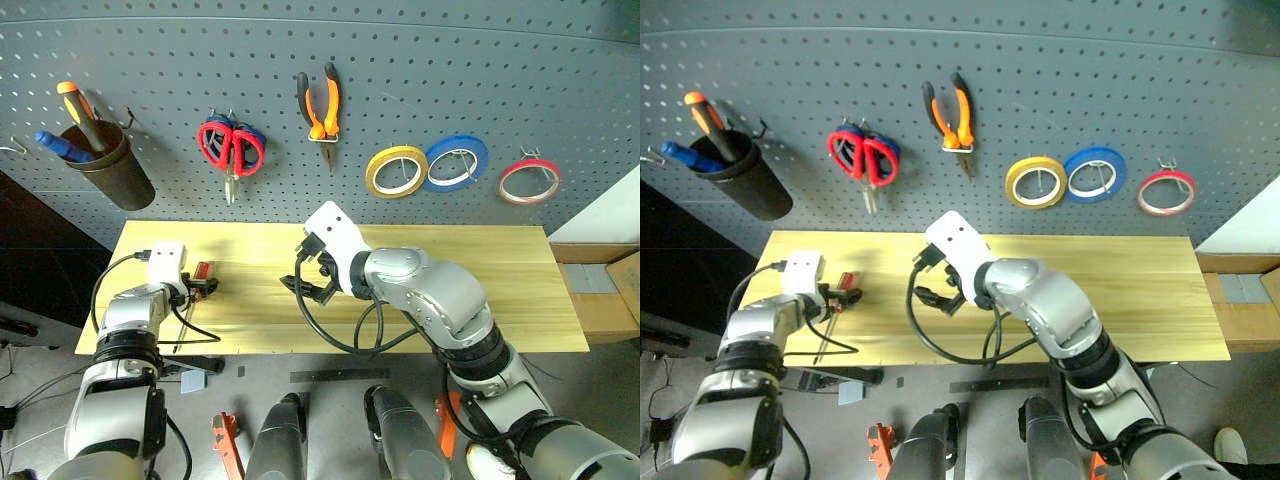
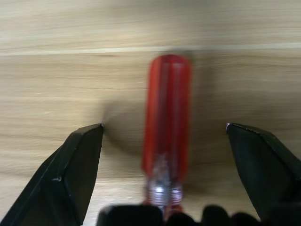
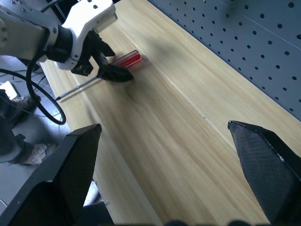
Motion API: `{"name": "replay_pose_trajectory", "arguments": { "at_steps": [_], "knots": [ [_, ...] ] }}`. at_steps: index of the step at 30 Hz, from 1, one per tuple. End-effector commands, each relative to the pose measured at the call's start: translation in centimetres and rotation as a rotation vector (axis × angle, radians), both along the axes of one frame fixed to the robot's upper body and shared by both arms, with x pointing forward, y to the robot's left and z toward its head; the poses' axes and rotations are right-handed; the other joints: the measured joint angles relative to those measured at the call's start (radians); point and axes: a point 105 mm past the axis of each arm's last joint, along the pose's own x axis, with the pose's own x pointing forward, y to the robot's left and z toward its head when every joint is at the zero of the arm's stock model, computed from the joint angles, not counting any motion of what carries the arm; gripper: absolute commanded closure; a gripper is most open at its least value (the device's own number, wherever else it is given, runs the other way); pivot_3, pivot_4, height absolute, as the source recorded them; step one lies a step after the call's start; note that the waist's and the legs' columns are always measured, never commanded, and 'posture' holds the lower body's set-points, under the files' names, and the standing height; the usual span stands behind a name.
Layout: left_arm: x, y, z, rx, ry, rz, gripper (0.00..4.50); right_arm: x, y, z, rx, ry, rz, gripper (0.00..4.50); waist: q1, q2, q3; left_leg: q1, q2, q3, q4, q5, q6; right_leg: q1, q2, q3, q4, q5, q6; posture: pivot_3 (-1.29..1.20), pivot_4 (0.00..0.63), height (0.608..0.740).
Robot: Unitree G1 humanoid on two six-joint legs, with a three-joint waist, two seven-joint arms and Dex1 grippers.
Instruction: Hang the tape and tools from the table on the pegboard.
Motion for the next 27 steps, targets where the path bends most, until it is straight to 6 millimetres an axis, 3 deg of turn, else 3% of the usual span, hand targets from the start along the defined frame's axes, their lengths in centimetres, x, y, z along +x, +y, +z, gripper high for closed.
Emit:
{"name": "replay_pose_trajectory", "arguments": {
  "at_steps": [1, 8, 12, 18, 24, 27],
  "knots": [
    [-0.4, 1.2, 0.0, 0.015, -0.002, 0.035, 1.21, -0.3, 0.6, 2.0, 0.020, -0.078, 0.036, 0.00, 0.000, 0.000, 0.000, 0.000, 0.000, 0.000, 0.000, 0.000, 0.000, 0.000, 0.000, 0.000, 0.000, 0.000, 0.000, -0.11, 0.326, 0.740],
    [-0.1, 0.5, 1.3, 0.038, -0.087, -0.014, 3.60, 0.3, 0.2, 2.8, 0.011, -0.134, 0.040, 0.00, 0.000, 0.000, 0.000, 0.000, 0.000, 0.000, 0.000, 0.000, 0.000, 0.000, -0.001, 0.000, 0.000, 0.000, 0.000, -0.11, 0.299, 0.740],
    [-0.9, 1.4, 2.7, 0.131, -0.160, 0.000, 3.63, -0.1, 0.2, 4.2, 0.066, -0.164, 0.092, 0.00, 0.000, -0.001, -0.001, -0.005, 0.000, 0.000, 0.000, 0.000, 0.000, -0.008, -0.005, 0.001, 0.001, 0.000, 0.000, -0.09, 0.285, 0.740],
    [-2.6, 1.1, 6.7, 0.242, -0.345, 0.024, 3.63, -0.9, -0.4, 6.5, 0.153, -0.324, 0.222, 0.00, 0.005, -0.002, -0.002, -0.007, 0.000, -0.001, -0.002, 0.000, 0.000, -0.011, -0.007, 0.001, 0.001, 0.000, 0.000, -0.05, 0.261, 0.740],
    [-5.0, -1.8, 10.8, 0.451, -0.565, -0.060, 3.63, -1.9, -0.6, 8.2, 0.181, -0.437, 0.352, 0.00, 0.012, -0.004, -0.003, -0.007, -0.002, -0.001, -0.003, 0.000, 0.000, -0.010, -0.009, 0.001, 0.000, 0.000, 0.000, -0.02, 0.233, 0.740],
    [-5.2, -3.1, 14.2, 0.503, -0.738, -0.074, 3.63, -1.5, -0.3, 8.8, 0.208, -0.460, 0.351, 0.00, 0.019, -0.005, -0.006, -0.007, -0.002, 0.000, -0.003, 0.000, -0.001, -0.010, -0.009, -0.001, 0.001, 0.000, -0.001, 0.00, 0.202, 0.740]
  ]
}}
